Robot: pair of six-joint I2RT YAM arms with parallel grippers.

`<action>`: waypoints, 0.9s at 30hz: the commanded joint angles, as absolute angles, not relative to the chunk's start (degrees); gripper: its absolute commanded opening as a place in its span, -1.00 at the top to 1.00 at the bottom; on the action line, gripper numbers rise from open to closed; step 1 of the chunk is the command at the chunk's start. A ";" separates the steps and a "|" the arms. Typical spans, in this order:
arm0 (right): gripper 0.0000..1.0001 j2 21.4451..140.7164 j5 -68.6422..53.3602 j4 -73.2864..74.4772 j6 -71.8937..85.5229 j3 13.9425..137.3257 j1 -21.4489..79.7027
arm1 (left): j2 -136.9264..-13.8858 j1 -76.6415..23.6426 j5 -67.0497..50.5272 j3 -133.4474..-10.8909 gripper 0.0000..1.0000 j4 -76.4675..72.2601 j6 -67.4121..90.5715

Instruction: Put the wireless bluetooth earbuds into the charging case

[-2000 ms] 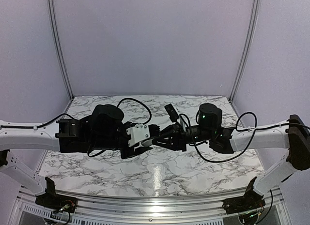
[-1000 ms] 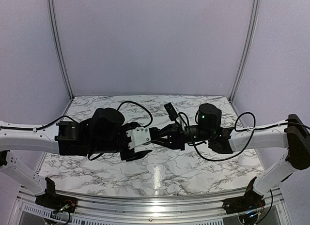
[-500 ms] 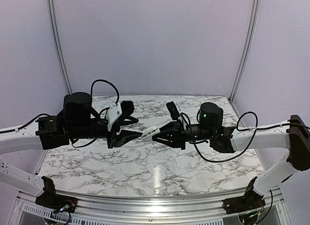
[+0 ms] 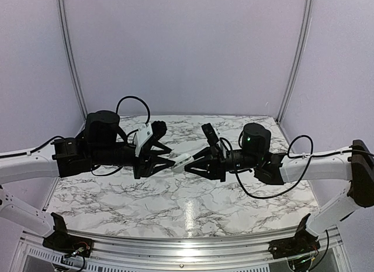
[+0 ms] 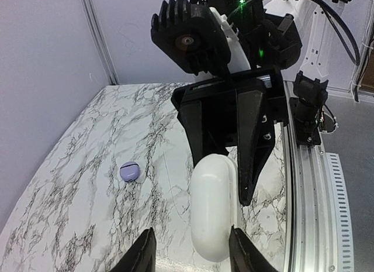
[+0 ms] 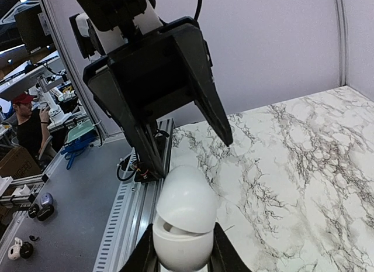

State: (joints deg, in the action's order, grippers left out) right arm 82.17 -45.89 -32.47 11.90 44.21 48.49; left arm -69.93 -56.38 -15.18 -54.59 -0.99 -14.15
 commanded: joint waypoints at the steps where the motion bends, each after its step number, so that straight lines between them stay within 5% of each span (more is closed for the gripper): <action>1: 1.00 80.51 -47.81 -33.37 10.82 44.70 49.02 | -70.14 -55.41 -16.27 -56.60 0.13 -1.32 -12.92; 18: 1.00 80.32 -51.82 -35.34 9.58 44.38 49.14 | -72.58 -52.43 -11.91 -57.45 0.20 -0.09 -11.04; 27: 1.00 80.45 -48.91 -35.89 10.06 43.78 48.21 | -60.73 -50.14 -18.35 -48.01 0.07 -10.61 -11.92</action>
